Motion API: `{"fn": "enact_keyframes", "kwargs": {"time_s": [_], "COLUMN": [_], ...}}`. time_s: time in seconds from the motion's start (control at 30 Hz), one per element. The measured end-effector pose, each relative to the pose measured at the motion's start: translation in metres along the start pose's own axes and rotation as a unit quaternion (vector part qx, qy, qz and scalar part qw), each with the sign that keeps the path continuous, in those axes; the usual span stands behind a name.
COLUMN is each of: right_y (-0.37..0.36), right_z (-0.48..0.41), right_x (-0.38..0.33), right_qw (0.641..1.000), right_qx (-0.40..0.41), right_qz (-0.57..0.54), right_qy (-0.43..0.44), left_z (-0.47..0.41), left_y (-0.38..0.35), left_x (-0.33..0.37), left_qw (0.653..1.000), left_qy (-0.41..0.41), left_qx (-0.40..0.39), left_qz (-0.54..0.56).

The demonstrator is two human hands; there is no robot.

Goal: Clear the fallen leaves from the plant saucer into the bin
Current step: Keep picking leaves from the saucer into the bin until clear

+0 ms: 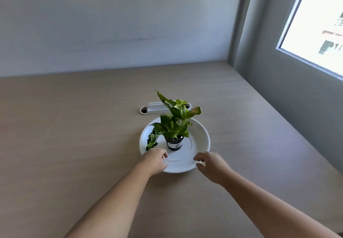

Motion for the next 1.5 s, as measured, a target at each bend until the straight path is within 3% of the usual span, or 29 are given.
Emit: {"fn": "enact_keyframes", "kwargs": {"time_s": [0.13, 0.23, 0.4, 0.5, 0.57, 0.8, 0.93, 1.13, 1.3, 1.5], "right_y": [-0.043, -0.056, -0.029, -0.004, -0.004, -0.057, -0.034, -0.005, -0.045, -0.013], "right_z": [-0.025, -0.034, -0.043, -0.045, -0.044, -0.024, -0.037, -0.041, -0.030, -0.047], "right_x": [-0.007, 0.001, 0.033, 0.049, 0.047, 0.024, 0.039, 0.049, 0.026, 0.044], "right_qw": [0.994, 0.980, 0.963, 0.961, 0.955, 0.973, 0.968, 0.967, 0.973, 0.970], "right_qx": [-0.075, -0.105, -0.099, -0.041, -0.048, -0.121, -0.124, -0.046, -0.140, -0.132], "right_qz": [0.084, 0.161, 0.236, 0.270, 0.293, 0.176, 0.196, 0.246, 0.158, 0.198], "right_qy": [0.013, 0.052, 0.082, 0.044, 0.023, 0.084, 0.096, 0.044, 0.097, 0.038], "left_z": [-0.014, -0.021, -0.018, -0.014, -0.016, -0.029, -0.023, -0.010, -0.016, -0.012], "left_y": [-0.016, -0.025, -0.025, -0.030, -0.028, -0.015, -0.023, -0.036, -0.022, -0.036], "left_x": [-0.050, -0.061, -0.036, -0.015, -0.018, -0.060, -0.038, -0.006, -0.027, -0.004], "left_qw": [0.995, 0.992, 0.982, 0.977, 0.978, 0.981, 0.984, 0.977, 0.987, 0.990], "left_qy": [-0.040, -0.063, -0.122, -0.165, -0.167, -0.113, -0.109, -0.152, -0.091, -0.088], "left_qx": [-0.050, -0.044, -0.016, 0.003, -0.005, 0.015, 0.019, 0.029, -0.011, 0.017], "left_qz": [-0.081, -0.102, -0.144, -0.135, -0.128, -0.159, -0.141, -0.148, -0.133, -0.111]}}
Point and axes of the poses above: each hand's wrist, its own z-axis away from the middle knuckle, its own y-axis out of the back of the hand, x = y × z, the point moved 2 cm from there along -z, towards the middle knuckle, and after that the axes turned 14 degrees about -z, right-handed, at the moved point
